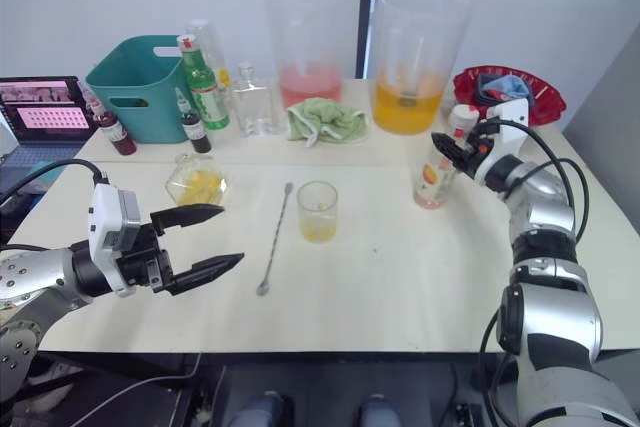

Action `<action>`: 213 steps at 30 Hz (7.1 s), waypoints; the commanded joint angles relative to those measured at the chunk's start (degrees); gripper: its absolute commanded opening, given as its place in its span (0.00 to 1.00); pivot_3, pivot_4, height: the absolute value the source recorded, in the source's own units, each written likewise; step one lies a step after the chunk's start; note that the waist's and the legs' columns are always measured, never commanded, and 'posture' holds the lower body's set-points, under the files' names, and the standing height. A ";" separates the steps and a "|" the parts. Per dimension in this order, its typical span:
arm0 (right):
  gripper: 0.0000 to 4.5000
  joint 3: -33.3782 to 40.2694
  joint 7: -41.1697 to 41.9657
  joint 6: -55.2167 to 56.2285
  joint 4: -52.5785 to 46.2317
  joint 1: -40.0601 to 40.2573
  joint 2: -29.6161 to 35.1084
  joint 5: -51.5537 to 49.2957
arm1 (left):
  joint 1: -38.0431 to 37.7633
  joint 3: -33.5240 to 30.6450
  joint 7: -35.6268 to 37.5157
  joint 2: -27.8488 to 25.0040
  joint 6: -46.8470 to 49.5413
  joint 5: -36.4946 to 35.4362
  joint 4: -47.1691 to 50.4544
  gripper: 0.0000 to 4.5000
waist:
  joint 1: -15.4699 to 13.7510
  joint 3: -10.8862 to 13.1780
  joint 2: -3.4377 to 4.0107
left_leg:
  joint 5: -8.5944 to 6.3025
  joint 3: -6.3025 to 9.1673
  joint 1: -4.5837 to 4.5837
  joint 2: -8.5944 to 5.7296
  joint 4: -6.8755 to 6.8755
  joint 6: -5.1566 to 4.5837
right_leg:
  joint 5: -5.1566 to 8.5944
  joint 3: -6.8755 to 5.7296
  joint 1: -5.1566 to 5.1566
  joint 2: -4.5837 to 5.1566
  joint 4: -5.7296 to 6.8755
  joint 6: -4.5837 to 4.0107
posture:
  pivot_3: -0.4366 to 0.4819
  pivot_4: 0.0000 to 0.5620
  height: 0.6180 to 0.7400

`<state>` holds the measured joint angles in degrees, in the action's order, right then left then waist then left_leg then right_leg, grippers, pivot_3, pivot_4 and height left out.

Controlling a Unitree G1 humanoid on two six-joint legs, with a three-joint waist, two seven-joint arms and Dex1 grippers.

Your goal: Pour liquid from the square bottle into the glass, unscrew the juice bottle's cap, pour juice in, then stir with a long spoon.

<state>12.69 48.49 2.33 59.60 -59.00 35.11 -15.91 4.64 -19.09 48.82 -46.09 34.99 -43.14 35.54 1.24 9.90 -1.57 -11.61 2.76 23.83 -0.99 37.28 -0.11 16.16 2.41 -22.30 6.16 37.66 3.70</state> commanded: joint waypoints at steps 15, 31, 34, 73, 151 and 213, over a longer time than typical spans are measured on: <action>0.30 2.10 18.24 -32.52 -53.13 17.73 6.99 -22.64 | 11.75 8.66 8.88 -0.69 -8.66 5.64 -12.10 1.00 | -0.42 0.21 0.34 | 0.01 0.11 0.01 -0.01 -0.32 0.01 | 0.00 -0.13 -0.04 0.03 -0.04 0.00 | 0.48 0.27 1.00; 0.30 -13.74 0.93 -36.24 -86.75 32.93 -8.71 -24.75 | 13.08 12.44 13.58 -0.04 -11.90 8.15 -14.13 1.00 | -0.51 0.20 0.30 | 0.05 0.23 -0.01 -0.05 -0.28 0.07 | 0.00 -0.03 -0.11 0.05 -0.01 0.00 | 0.48 0.27 1.00; 0.30 -15.84 1.52 -32.59 -85.53 34.47 -9.10 -21.25 | 12.07 11.74 13.32 -0.29 -11.70 7.85 -13.52 1.00 | -0.52 0.20 0.30 | 0.06 0.23 -0.01 -0.05 -0.25 0.09 | 0.00 -0.06 -0.10 0.06 -0.02 0.01 | 0.48 0.27 1.00; 0.72 -29.23 44.01 -14.88 -38.12 6.11 -8.82 -18.49 | 1.80 1.34 5.27 -2.40 -3.65 -0.64 -0.83 1.00 | -0.13 0.22 0.30 | 0.06 0.24 -0.10 0.00 -0.31 0.12 | -0.01 -0.05 -0.13 0.02 0.02 -0.01 | 0.48 0.27 1.00; 0.31 -21.43 39.56 -22.26 -49.41 12.19 -2.53 -22.74 | 5.77 8.86 7.81 -1.00 -2.88 2.94 -3.95 1.00 | -0.57 0.22 0.28 | 0.08 0.26 -0.07 -0.02 -0.30 0.14 | -0.01 -0.08 -0.11 0.03 -0.01 -0.03 | 0.48 0.27 1.00; 0.46 -20.94 40.36 -22.58 -51.52 15.20 -6.84 -18.24 | -0.23 3.65 3.99 0.03 -0.89 0.96 0.21 1.00 | -0.42 0.22 0.27 | 0.09 0.29 -0.10 0.00 -0.30 0.15 | -0.01 -0.08 -0.07 0.03 -0.02 -0.03 | 0.48 0.27 1.00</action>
<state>-9.46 88.44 -19.47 10.57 -43.98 28.18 -33.33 4.14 -14.26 53.04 -45.39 34.50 -40.89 34.03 0.82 10.13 -1.30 -11.53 3.04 23.73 -0.99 36.98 0.04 16.15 2.33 -22.37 6.19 37.65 3.67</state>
